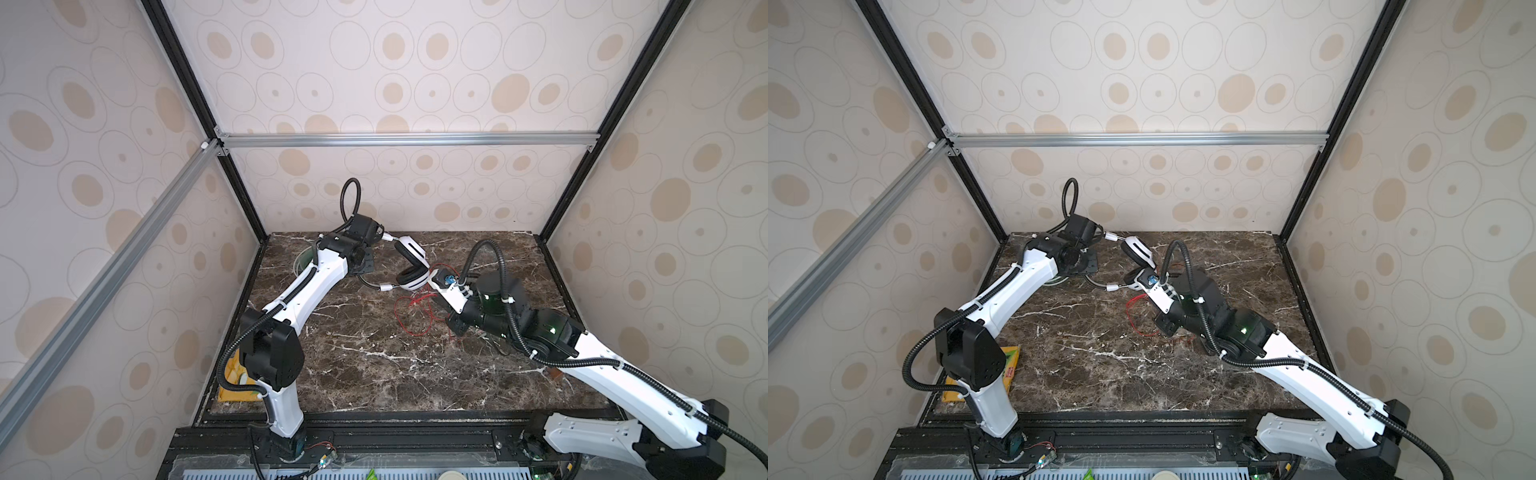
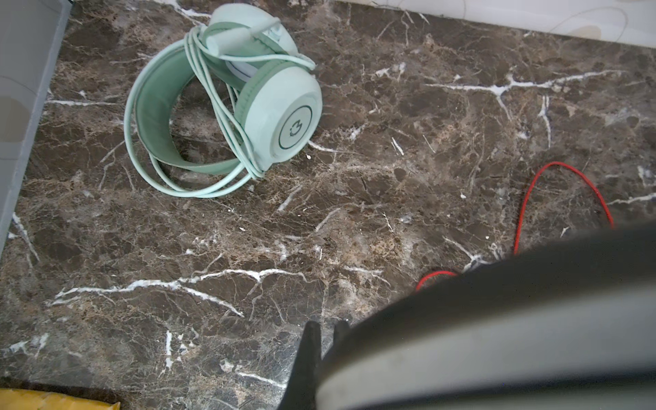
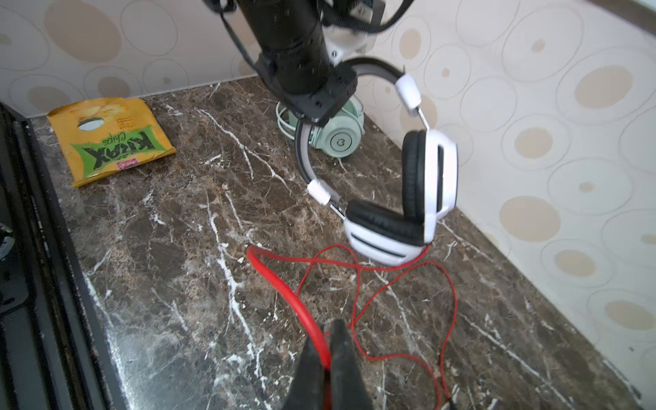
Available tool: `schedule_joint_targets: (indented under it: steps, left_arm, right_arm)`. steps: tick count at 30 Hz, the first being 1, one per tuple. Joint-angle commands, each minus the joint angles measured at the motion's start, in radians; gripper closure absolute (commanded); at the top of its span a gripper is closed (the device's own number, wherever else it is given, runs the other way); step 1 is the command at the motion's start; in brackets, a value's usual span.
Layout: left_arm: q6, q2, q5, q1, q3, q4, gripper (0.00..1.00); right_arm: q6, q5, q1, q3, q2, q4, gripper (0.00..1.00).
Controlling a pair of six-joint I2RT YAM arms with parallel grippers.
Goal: Wrap the headphones
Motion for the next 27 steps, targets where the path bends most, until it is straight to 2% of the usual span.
schedule_joint_targets:
  steps: [1,5,8,11,14,19,23,27]
  left_arm:
    - [0.025,-0.085,0.03,-0.004,-0.051,0.113,1.0]
    - [0.044,-0.128,0.052,-0.014,-0.098,0.145,1.0]
    - [0.057,-0.136,0.059,-0.02,-0.1,0.15,0.96]
    - [0.065,-0.14,0.077,-0.021,-0.108,0.158,1.0]
    - [0.081,-0.128,0.091,-0.033,-0.104,0.154,1.0]
    - [0.122,-0.14,0.073,-0.063,-0.122,0.168,1.0]
    - [0.162,-0.147,0.066,-0.084,-0.119,0.167,1.0]
    - [0.186,-0.147,0.107,-0.093,-0.101,0.156,1.0]
  right_arm:
    - [-0.055,0.048,0.009,0.11,0.069,-0.092,1.0]
    - [-0.099,0.109,0.009,0.237,0.152,-0.087,1.0]
    - [-0.136,0.161,0.009,0.339,0.21,-0.087,1.0]
    - [-0.17,0.205,0.008,0.445,0.268,-0.095,1.0]
    - [-0.204,0.21,-0.004,0.544,0.319,-0.089,1.0]
    - [-0.196,0.185,-0.087,0.747,0.445,-0.173,1.0]
    - [-0.2,0.164,-0.145,0.846,0.535,-0.219,1.0]
    - [-0.191,0.146,-0.192,0.916,0.619,-0.266,1.0]
